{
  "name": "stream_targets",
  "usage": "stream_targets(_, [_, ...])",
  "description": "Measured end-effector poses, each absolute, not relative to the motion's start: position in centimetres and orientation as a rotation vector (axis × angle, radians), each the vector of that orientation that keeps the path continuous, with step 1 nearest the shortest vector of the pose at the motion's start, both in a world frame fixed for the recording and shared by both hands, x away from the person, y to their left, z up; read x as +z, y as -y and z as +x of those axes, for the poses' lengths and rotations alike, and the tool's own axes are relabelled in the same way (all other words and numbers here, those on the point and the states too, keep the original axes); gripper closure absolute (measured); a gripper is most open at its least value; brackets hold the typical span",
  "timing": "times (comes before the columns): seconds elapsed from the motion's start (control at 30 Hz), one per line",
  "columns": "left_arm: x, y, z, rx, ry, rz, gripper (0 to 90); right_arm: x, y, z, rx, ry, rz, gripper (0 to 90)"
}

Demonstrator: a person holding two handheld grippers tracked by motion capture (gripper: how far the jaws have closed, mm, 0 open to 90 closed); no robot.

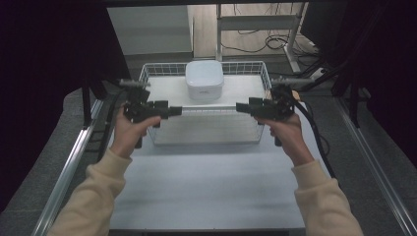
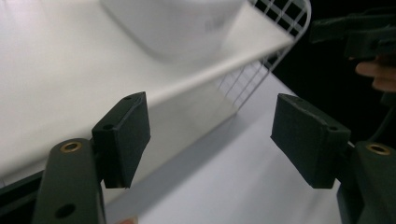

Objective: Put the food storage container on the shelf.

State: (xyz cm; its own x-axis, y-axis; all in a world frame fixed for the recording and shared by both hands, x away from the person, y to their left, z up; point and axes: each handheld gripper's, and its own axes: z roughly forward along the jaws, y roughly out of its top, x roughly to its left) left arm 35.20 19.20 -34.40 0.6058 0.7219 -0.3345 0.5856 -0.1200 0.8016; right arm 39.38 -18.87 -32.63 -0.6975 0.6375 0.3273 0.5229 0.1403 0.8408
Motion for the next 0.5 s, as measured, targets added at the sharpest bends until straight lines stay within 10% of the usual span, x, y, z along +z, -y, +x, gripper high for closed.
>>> stream_targets(0.5, [-40.9, -19.1, 29.5, 0.2, -1.021, 1.893, 23.7, -39.0, 19.8, 33.0, 1.513, -2.321, 0.996, 25.6])
